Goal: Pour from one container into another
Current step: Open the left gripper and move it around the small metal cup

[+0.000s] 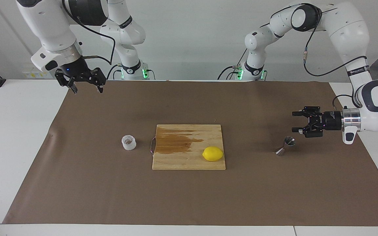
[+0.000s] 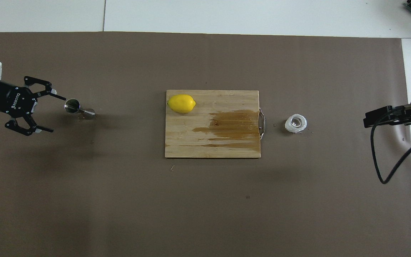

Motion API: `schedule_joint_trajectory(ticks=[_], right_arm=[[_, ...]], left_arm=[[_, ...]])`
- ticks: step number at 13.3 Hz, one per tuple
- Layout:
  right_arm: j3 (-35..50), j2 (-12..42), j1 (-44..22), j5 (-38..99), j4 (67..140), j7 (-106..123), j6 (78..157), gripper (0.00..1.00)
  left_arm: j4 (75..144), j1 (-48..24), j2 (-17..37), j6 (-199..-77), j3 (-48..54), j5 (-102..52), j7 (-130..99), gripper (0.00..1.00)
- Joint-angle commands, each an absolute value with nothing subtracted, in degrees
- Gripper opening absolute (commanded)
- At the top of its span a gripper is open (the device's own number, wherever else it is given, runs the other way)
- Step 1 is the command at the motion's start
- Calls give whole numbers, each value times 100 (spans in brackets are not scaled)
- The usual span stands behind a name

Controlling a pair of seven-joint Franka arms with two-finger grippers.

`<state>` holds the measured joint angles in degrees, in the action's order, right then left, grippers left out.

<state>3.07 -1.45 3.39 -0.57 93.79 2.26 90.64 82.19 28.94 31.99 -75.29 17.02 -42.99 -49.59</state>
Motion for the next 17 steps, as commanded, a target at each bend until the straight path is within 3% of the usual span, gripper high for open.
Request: schedule_joint_trajectory(ticks=[1, 11, 17], right_arm=[[343, -167, 378, -97, 9413, 105, 9035, 100], [343, -167, 378, -97, 9413, 105, 9035, 100], [343, -167, 378, -97, 9413, 105, 9035, 100]], left_arm=[[7824, 3015, 3681, -7480, 1802, -4421, -5203, 100], [7647, 3603, 4675, -7812, 2381, -4702, -5159, 100], [7743, 3639, 4808, -8086, 2408, -4903, -5186, 100]])
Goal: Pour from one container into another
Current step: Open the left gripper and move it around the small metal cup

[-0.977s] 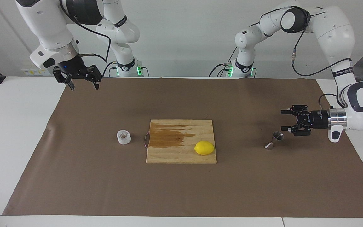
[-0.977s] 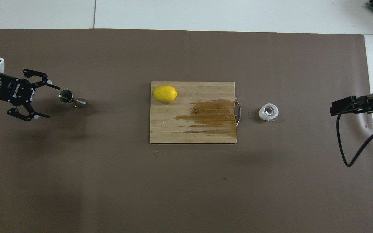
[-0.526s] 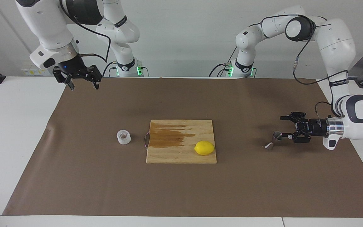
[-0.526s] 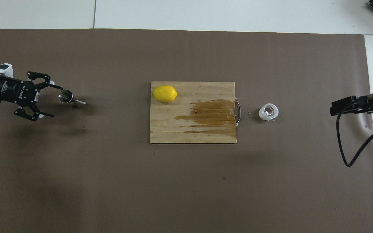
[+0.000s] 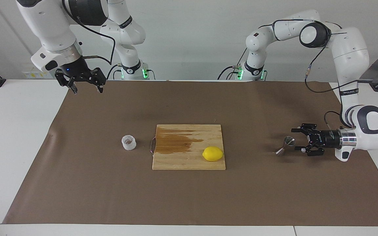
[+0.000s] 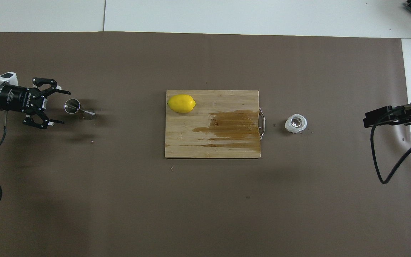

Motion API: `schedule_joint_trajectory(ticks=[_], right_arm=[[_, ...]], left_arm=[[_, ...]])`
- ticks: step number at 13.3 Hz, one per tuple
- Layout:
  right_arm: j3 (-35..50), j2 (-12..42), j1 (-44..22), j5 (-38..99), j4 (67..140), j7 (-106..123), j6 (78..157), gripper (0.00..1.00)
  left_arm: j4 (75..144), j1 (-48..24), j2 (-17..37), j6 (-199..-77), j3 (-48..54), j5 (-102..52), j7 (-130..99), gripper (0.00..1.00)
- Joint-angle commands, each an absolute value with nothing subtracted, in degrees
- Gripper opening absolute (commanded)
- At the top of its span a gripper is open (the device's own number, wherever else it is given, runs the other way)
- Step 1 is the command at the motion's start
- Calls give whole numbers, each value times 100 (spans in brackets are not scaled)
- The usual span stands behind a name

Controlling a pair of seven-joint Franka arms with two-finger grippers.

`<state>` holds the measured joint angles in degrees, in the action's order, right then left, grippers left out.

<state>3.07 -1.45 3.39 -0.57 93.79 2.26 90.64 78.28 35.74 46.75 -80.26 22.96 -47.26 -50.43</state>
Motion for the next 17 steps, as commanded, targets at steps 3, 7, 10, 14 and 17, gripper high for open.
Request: schedule_joint_trajectory(ticks=[3, 7, 10, 14, 17], right_arm=[[343, -167, 378, -97, 9413, 97, 9035, 100], [343, -167, 378, -97, 9413, 105, 9035, 100], [343, -167, 378, -97, 9404, 97, 9035, 100], [343, -167, 378, -97, 9413, 105, 9035, 100], [343, -167, 378, -97, 9413, 105, 9035, 100]], left_arm=[[7962, 3700, 4808, -8068, 2417, -5036, -5186, 100], [8182, 3709, 4816, -8086, 2417, -5228, -5168, 100], [8297, 3709, 4816, -8103, 2417, -5291, -5168, 100], [8350, 3762, 4816, -8174, 2426, -5300, -5151, 100], [8429, 3806, 4825, -8270, 2426, -5335, -5142, 100]])
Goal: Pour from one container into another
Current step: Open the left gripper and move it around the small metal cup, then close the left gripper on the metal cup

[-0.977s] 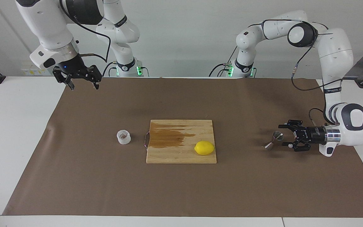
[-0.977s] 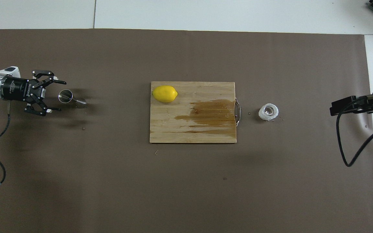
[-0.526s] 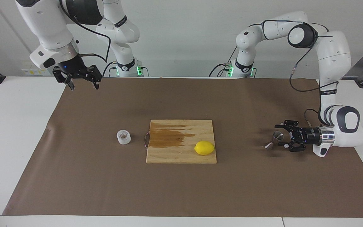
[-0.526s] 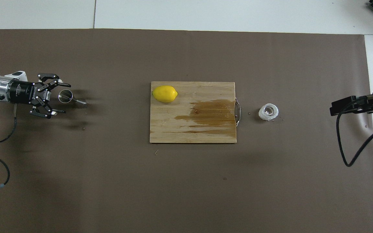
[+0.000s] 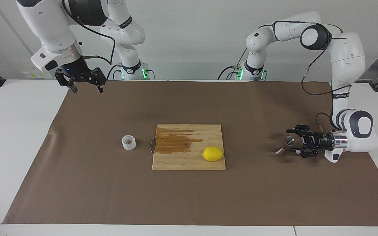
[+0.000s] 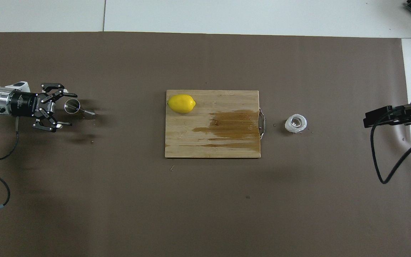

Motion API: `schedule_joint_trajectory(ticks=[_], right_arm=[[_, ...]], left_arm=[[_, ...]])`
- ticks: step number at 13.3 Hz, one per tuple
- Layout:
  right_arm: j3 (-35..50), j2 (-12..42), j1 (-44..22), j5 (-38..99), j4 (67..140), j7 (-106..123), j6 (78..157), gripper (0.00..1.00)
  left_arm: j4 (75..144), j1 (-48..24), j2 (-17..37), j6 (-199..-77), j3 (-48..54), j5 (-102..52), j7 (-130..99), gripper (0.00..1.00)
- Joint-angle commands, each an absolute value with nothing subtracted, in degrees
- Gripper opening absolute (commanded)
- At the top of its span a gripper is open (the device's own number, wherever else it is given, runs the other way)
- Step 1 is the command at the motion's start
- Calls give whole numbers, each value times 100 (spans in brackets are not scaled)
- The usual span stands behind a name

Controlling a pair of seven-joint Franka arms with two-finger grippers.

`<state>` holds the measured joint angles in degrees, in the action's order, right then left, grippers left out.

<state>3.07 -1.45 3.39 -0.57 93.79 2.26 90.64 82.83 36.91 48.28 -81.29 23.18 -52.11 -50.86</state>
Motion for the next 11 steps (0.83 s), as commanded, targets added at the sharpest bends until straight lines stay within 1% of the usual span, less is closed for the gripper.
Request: schedule_joint_trajectory(ticks=[1, 11], right_arm=[[343, -167, 378, -97, 9413, 97, 9035, 100], [343, -167, 378, -97, 9413, 105, 9035, 100]], left_arm=[[8437, 3806, 4825, -8305, 2426, -5352, -5142, 100], [8604, 3814, 4825, -8411, 2479, -5563, -5124, 100]])
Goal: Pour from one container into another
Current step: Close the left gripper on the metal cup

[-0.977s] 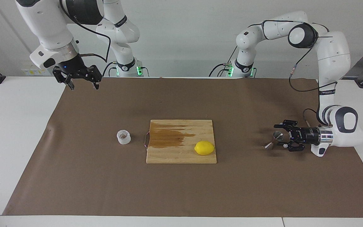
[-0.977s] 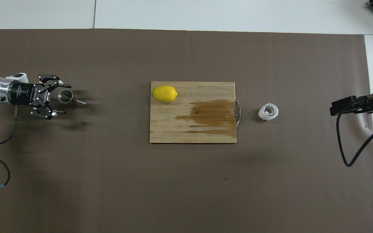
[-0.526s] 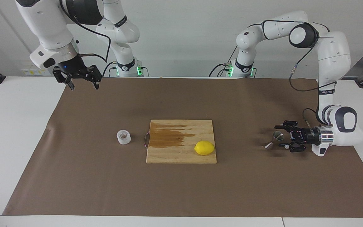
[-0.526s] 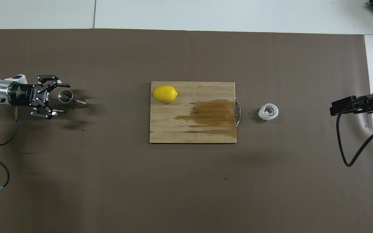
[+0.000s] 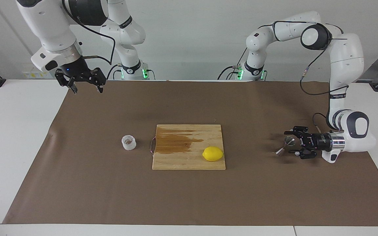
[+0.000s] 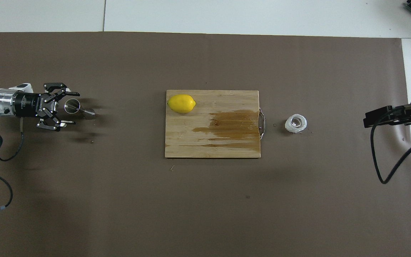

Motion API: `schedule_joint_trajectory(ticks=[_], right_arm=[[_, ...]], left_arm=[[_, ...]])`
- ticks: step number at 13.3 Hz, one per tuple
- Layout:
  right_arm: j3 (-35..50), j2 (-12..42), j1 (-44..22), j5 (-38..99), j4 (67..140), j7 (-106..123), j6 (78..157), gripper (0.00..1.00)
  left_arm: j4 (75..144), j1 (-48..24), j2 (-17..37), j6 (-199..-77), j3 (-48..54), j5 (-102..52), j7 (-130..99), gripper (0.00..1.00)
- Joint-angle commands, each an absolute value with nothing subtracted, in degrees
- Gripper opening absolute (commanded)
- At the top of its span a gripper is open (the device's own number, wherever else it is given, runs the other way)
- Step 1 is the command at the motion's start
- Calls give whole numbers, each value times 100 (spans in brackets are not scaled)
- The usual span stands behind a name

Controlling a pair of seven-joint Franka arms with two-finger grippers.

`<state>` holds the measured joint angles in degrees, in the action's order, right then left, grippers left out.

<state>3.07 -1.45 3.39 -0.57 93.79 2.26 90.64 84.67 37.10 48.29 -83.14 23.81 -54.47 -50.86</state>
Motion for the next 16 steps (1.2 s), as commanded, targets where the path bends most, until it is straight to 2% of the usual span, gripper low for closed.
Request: schedule_joint_trajectory(ticks=[1, 2, 9, 11, 16], right_arm=[[343, -167, 378, -97, 9413, 105, 9035, 100], [343, -167, 378, -88, 9413, 105, 9035, 100], [343, -167, 378, -88, 9413, 105, 9035, 100], [343, -167, 378, -97, 9413, 105, 9035, 100], [343, -167, 378, -97, 9413, 105, 9035, 100]], left_arm=[[8604, 3814, 4825, -8411, 2487, -5563, -5115, 98], [8604, 3823, 4825, -8402, 2487, -5563, -5072, 91], [8692, 3893, 4799, -8376, 2479, -5528, -4992, 90], [8692, 3902, 4799, -8376, 2487, -5528, -4983, 82], [8692, 3911, 4799, -8367, 2522, -5546, -4983, 80]])
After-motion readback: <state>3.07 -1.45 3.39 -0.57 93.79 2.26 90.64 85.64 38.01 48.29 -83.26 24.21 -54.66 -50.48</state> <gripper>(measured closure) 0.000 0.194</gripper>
